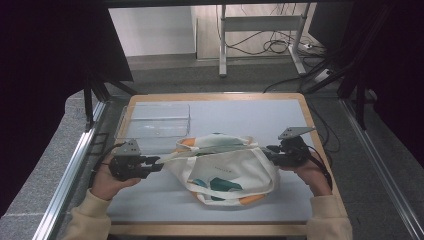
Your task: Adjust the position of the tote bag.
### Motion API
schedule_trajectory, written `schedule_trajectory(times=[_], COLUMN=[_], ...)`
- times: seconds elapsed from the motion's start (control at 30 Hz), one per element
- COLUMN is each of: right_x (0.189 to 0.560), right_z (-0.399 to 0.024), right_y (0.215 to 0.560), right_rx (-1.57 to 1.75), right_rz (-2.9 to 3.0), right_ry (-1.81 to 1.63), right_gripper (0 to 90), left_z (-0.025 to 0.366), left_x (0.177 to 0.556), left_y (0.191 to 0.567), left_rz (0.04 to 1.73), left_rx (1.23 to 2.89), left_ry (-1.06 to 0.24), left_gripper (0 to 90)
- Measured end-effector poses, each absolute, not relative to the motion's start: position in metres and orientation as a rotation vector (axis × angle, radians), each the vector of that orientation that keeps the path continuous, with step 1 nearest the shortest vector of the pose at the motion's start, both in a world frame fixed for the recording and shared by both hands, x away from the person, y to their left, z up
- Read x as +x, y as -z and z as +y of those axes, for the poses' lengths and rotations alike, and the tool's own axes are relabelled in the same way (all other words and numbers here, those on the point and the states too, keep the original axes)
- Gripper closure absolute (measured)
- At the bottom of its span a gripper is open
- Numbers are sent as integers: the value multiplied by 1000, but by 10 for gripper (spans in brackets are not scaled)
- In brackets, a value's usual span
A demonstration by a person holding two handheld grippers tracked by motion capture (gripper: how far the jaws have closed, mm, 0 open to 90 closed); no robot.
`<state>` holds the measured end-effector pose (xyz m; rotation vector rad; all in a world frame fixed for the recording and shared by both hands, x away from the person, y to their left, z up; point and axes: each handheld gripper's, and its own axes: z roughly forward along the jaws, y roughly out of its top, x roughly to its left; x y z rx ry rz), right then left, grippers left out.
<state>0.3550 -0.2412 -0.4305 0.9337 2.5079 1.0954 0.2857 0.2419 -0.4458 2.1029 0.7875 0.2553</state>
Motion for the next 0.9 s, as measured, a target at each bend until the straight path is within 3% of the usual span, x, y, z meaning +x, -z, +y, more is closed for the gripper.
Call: schedule_trajectory(times=[0.1, 0.2, 0.4, 0.9], right_x=[344, 337, 328, 321], right_z=[-251, -260, -268, -248], right_y=[415, 407, 396, 387], right_rx=[971, 987, 1003, 938], right_rz=[2408, 2384, 2334, 2317], right_ry=[-1129, -1129, -1176, -1272], right_gripper=[328, 286, 241, 260], left_z=[245, 245, 239, 206], left_x=[288, 289, 293, 314], left_y=[442, 440, 436, 405], left_rz=[831, 847, 876, 812], left_rx=[2067, 2050, 2059, 2071], left_ry=[-251, -248, -288, -324], left_gripper=[447, 400, 394, 385])
